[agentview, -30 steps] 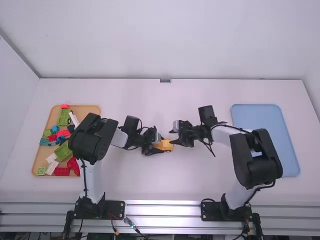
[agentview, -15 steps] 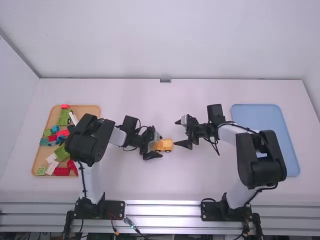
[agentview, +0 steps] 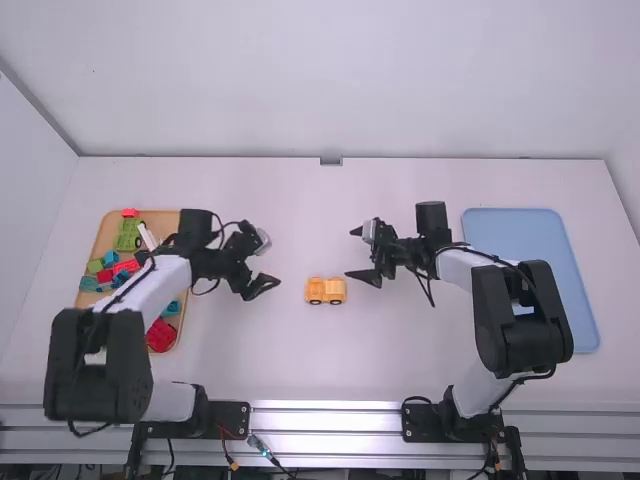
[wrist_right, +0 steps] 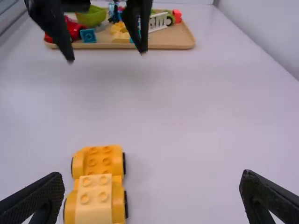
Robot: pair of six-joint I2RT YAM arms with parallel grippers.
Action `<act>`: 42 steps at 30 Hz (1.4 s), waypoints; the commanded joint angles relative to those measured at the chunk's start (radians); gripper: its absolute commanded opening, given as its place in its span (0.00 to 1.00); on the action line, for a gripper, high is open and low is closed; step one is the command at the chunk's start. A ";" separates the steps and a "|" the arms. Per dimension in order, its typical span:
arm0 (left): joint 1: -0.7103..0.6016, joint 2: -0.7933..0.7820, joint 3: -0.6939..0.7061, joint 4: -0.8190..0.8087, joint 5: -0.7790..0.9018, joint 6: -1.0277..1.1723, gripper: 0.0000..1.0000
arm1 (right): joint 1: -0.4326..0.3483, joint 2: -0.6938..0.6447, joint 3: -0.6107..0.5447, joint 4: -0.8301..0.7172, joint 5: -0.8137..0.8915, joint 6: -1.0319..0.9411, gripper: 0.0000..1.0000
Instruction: Assemble lego blocks to make yellow taxi
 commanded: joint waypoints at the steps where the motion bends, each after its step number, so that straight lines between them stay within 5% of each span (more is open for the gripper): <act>1: 0.071 -0.103 0.020 -0.021 -0.026 -0.162 0.99 | -0.008 -0.018 -0.004 0.040 0.013 0.089 0.99; 6: 0.193 -0.232 0.018 -0.018 -0.060 -0.378 0.99 | -0.009 -0.018 -0.003 0.163 0.022 0.184 0.99; 11: 0.238 -0.261 0.019 -0.053 -0.470 -0.732 0.99 | -0.007 -0.018 -0.003 0.294 0.022 0.307 0.99; 15: 0.237 -0.256 0.020 -0.122 -0.731 -0.801 0.99 | -0.005 -0.018 -0.003 0.354 0.023 0.383 0.99; 26: 0.349 -0.060 0.143 -0.254 -0.781 -0.689 0.93 | -0.014 -0.018 -0.003 0.404 0.022 0.469 0.99; 37: 0.369 0.300 0.355 -0.399 -0.782 -0.526 0.54 | -0.025 -0.018 -0.003 0.404 0.022 0.470 0.99; 42: 0.377 0.332 0.337 -0.360 -0.785 -0.525 0.53 | -0.035 -0.018 -0.003 0.405 0.022 0.469 0.99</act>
